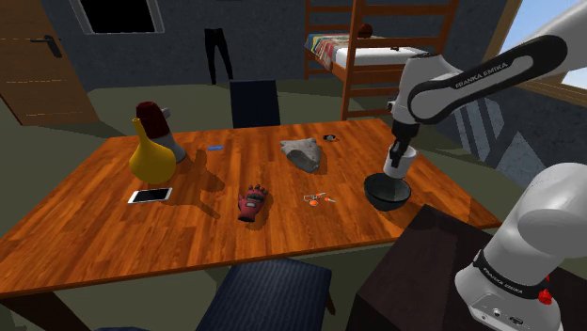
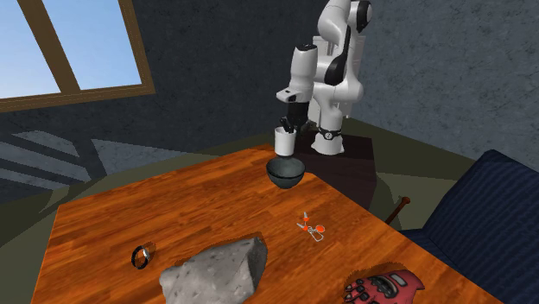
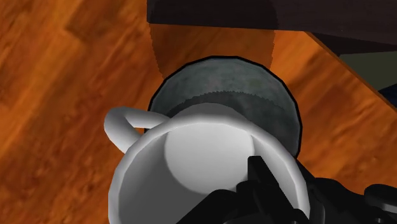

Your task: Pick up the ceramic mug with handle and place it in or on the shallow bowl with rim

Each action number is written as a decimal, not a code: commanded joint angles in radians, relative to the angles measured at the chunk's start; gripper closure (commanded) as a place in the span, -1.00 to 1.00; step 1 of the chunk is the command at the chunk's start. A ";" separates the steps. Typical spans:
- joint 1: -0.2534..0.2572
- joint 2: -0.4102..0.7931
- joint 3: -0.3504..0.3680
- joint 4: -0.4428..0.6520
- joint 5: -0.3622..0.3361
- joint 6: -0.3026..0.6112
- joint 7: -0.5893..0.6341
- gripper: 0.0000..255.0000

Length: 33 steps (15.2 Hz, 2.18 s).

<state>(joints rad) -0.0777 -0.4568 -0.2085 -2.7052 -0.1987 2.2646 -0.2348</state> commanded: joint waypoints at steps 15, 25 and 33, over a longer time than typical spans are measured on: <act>-0.002 0.125 -0.017 -0.062 -0.012 0.188 0.007 1.00; 0.000 0.060 -0.008 -0.038 -0.006 0.098 0.007 -1.00; 0.003 0.010 0.001 -0.010 0.000 0.021 0.006 -1.00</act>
<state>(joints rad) -0.0750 -0.4459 -0.2071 -2.7150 -0.1988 2.2858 -0.2287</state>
